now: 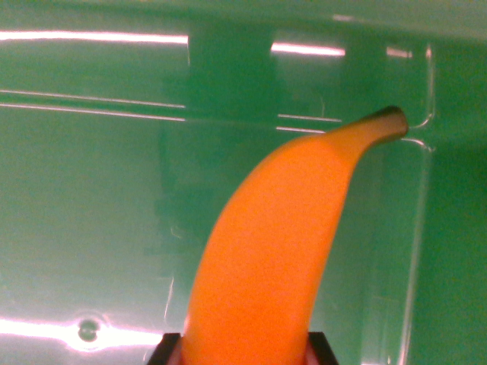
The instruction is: Pick fruit
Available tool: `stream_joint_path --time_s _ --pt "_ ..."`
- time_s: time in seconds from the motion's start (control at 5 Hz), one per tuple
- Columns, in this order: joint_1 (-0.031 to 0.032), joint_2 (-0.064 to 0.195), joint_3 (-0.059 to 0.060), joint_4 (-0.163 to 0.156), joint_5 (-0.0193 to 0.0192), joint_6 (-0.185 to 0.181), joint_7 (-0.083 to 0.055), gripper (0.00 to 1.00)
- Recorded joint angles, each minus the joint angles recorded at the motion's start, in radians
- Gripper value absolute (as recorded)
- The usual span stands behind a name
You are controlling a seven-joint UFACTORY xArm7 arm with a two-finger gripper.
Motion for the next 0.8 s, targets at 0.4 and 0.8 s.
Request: stream_joint_path --time_s 0.4,0.8 --pt "0.0011 -0.017 0.000 0.029 -0.0020 0.046 -0.001 1.00" --pt "0.0021 -0.035 -0.001 0.059 -0.0040 0.093 -0.002 1.00"
